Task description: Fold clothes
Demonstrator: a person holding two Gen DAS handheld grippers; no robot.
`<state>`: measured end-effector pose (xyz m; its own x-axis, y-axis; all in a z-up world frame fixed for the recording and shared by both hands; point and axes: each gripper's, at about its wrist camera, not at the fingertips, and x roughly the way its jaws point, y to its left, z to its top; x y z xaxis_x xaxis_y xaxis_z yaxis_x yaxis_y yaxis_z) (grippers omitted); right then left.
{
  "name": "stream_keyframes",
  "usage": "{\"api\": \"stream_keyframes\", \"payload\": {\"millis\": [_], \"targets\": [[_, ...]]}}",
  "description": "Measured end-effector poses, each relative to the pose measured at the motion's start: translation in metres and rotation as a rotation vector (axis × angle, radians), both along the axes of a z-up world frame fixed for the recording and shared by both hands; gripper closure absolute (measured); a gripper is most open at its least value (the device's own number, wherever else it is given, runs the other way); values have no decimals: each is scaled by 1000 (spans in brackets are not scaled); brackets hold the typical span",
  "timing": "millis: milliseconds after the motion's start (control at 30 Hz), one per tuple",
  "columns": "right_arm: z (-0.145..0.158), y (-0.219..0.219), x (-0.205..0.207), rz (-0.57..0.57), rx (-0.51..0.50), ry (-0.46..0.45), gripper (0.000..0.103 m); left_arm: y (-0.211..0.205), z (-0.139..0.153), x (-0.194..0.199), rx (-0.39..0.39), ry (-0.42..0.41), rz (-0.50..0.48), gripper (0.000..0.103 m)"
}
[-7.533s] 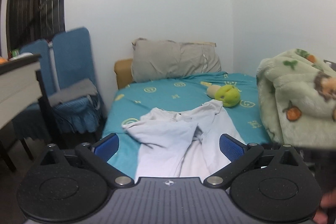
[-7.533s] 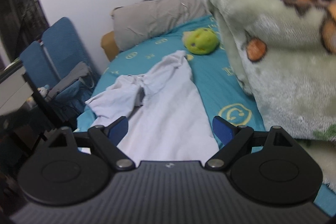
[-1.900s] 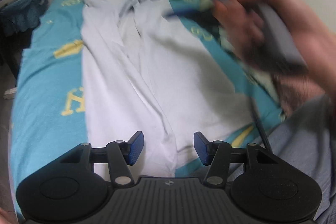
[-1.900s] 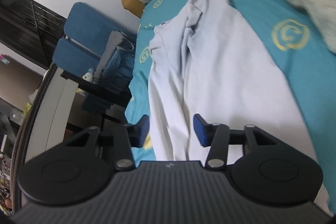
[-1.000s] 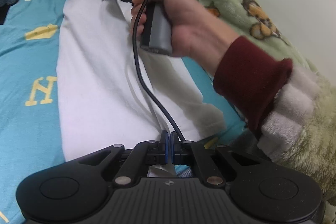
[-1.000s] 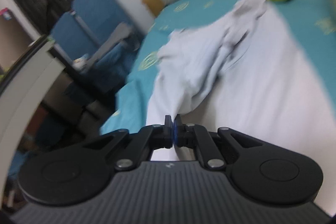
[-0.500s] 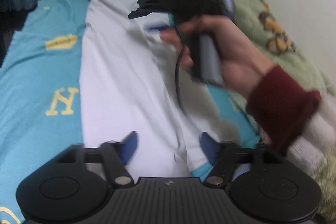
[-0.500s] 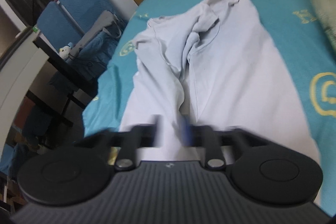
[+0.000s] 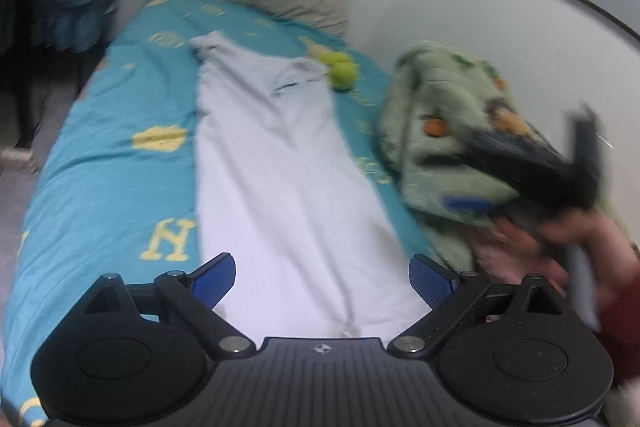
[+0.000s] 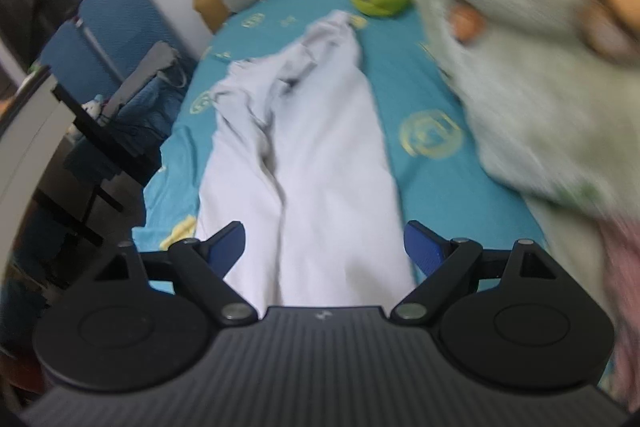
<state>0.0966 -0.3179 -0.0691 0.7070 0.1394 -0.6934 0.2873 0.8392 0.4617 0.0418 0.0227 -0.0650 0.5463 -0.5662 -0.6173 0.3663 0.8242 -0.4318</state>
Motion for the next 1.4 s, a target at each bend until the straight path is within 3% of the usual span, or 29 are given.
{"api": "stream_keyframes", "payload": {"millis": [133,233,300,367,467,700,833,1033,1300,1400], "targets": [[-18,-15,-29,-111,171,51,15,9,-23,24,54,148,95,8],[-29,-3,-30,-129,160,89,15,17,-42,40,88,263,158,11],[-35,8,-22,-131,99,132,15,21,-52,45,93,317,180,12],[-45,7,-17,-171,100,181,15,22,-59,48,94,347,179,12],[-54,-1,-16,-227,120,226,15,18,-61,45,102,374,148,12],[-57,1,-16,-220,102,264,15,4,-66,39,131,409,77,16],[-64,-2,-17,-256,124,299,15,0,-66,34,147,416,66,26],[-72,-3,-13,-294,108,373,15,-2,-67,28,128,460,29,31],[-79,2,-6,-259,96,442,15,-6,-67,23,156,450,5,42],[-78,4,-8,-232,112,451,13,-7,-67,22,169,450,6,52]]}}
